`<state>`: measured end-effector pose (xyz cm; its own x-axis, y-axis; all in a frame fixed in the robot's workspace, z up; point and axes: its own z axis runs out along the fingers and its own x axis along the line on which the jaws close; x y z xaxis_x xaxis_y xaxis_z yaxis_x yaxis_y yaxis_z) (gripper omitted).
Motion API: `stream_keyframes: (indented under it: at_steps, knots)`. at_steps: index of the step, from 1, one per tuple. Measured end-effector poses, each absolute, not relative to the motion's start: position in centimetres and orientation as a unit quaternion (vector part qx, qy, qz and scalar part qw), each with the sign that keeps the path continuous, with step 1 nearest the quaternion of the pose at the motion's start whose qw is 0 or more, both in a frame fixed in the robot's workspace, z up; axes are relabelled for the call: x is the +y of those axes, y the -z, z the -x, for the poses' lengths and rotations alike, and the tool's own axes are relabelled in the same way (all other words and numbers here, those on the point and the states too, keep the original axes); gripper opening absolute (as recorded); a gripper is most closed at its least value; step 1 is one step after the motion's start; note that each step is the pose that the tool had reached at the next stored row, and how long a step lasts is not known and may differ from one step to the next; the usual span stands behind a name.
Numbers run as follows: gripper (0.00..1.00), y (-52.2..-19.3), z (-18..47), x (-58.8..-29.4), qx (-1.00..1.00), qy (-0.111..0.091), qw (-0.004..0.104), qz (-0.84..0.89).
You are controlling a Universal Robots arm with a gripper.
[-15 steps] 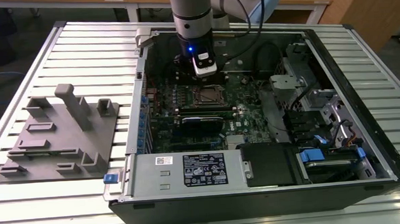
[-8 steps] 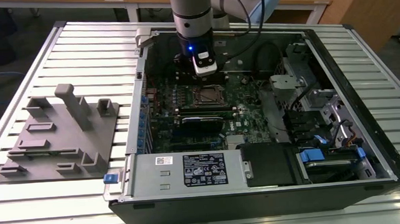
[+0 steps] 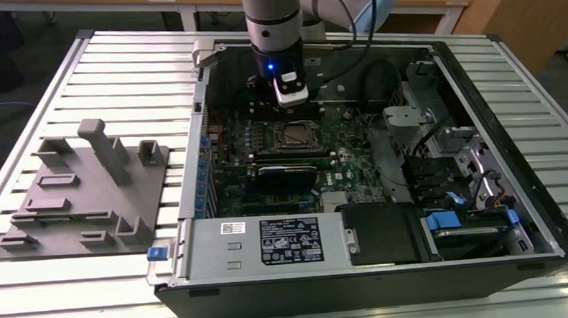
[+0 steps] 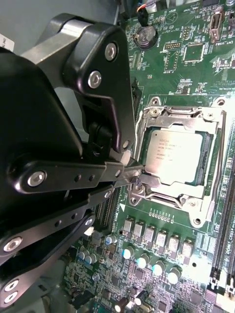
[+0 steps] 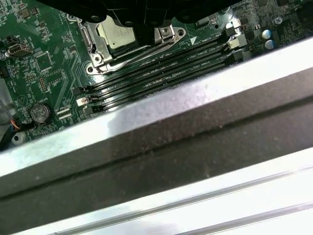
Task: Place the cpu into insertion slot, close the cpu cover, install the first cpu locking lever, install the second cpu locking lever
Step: 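Install the first cpu locking lever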
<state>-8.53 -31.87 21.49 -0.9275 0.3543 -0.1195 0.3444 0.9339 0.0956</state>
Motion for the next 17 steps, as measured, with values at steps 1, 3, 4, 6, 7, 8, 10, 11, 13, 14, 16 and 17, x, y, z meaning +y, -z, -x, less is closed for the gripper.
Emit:
stream_keyframes:
  at_steps: [1,3,4,6,7,8,10,11,13,14,16,17]
  knots:
    - [0.10,-21.50,8.53,-31.87,0.981,-0.036,0.067,-0.178]
    - [0.10,-21.48,8.50,-31.87,0.981,-0.035,0.062,-0.178]
    - [0.10,-21.47,8.49,-31.87,0.982,-0.034,0.056,-0.178]
    - [0.10,-21.42,8.42,-31.87,0.983,-0.031,0.039,-0.179]
    - [0.10,-21.40,8.39,-31.87,0.983,-0.030,0.030,-0.179]
    - [0.10,-21.40,8.38,-31.87,0.983,-0.029,0.025,-0.179]
    - [0.10,-21.40,8.38,-31.87,0.983,-0.028,0.025,-0.179]
    - [0.10,-21.40,8.38,-31.87,0.983,-0.029,0.025,-0.179]
    - [0.10,-21.39,8.35,-31.87,0.983,-0.029,0.025,-0.179]
    - [0.10,-21.39,8.31,-31.87,0.983,-0.029,0.025,-0.179]
    - [0.10,-21.39,8.18,-31.86,0.983,-0.029,0.025,-0.177]
    - [0.10,-21.38,8.12,-31.87,0.984,-0.029,0.025,-0.176]
